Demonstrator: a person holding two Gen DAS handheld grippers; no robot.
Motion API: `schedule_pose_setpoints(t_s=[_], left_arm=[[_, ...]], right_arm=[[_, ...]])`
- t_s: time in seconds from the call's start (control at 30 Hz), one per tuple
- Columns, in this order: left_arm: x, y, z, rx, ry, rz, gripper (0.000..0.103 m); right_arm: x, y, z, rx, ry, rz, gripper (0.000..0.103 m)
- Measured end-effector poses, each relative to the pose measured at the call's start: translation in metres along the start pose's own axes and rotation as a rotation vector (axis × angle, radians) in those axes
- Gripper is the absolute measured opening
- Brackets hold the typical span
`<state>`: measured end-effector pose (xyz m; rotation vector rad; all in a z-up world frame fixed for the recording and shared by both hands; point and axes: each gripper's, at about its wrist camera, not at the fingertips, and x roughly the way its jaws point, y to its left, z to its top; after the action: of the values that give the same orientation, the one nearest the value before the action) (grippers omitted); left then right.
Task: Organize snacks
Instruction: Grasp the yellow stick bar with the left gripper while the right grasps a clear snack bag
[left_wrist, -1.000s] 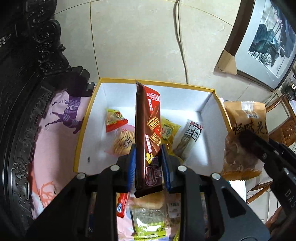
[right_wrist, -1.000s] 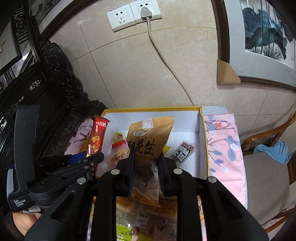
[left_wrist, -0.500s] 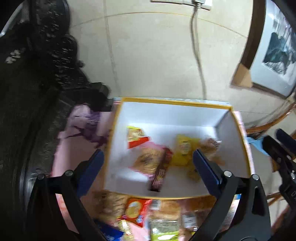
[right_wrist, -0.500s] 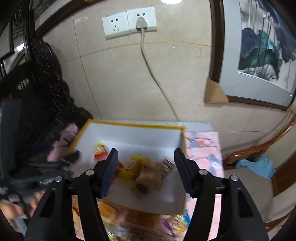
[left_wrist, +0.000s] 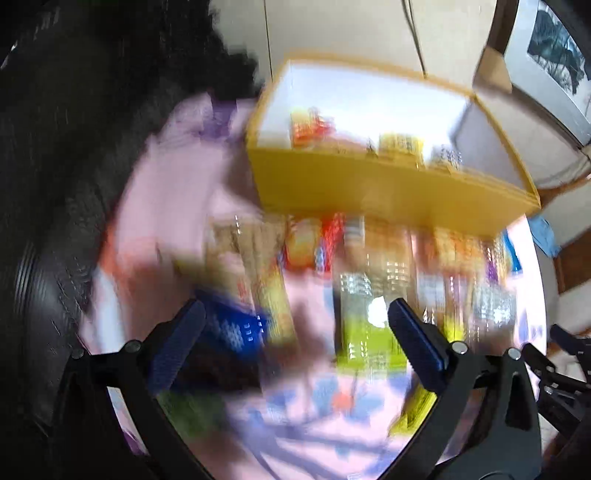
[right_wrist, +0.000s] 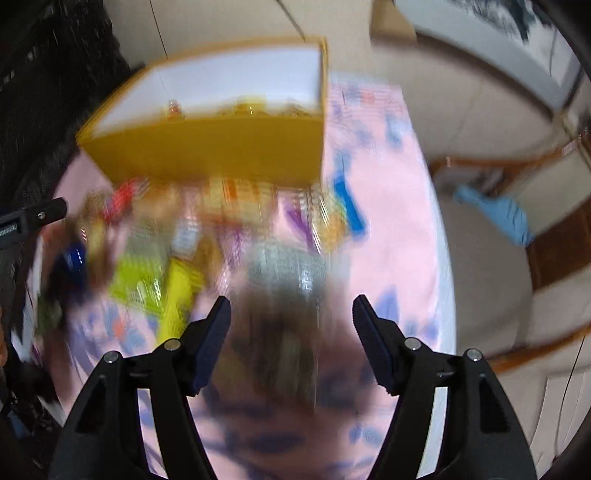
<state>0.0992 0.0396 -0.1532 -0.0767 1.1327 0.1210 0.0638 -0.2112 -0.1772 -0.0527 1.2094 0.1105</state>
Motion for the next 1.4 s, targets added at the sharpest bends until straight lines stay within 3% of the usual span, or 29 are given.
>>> schedule_pose_setpoints(t_s=[0.17,0.7,0.73,0.8,0.83,0.93,1.0,1.07,1.4], left_arm=[[0.019,-0.004,-0.049,0.039,0.116,-0.020,0.101],[0.009,-0.052,-0.068,0.220,0.068,-0.031,0.101],[0.009,-0.053,-0.069,0.226,0.064,-0.031,0.101],[0.009,-0.059,-0.069,0.238,0.060,-0.033,0.101],[0.010,-0.062,-0.070,0.244,0.060,-0.035,0.101],[0.015,-0.072,-0.074,0.275,0.058,-0.046,0.101],[0.018,-0.079,-0.077,0.300,0.058,-0.041,0.101],[0.024,-0.086,-0.081,0.317,0.062,-0.037,0.101],[0.050,-0.123,-0.087,0.367,0.095,-0.073,0.100]], right_arm=[[0.024,-0.008,-0.025,0.071,0.040,0.015,0.069],[0.057,-0.004,-0.030,0.116,-0.016,0.015,0.071],[0.057,-0.002,-0.032,0.112,-0.019,0.015,0.076],[0.064,0.006,-0.032,0.079,-0.013,0.059,0.097],[0.066,0.012,-0.033,0.050,-0.014,0.023,0.102],[0.063,0.019,-0.038,0.058,-0.041,-0.008,0.102],[0.058,0.017,-0.039,0.065,-0.070,-0.038,0.089],[0.051,0.013,-0.039,0.056,-0.108,-0.022,0.040],[0.038,-0.009,-0.050,0.128,-0.046,0.081,0.039]])
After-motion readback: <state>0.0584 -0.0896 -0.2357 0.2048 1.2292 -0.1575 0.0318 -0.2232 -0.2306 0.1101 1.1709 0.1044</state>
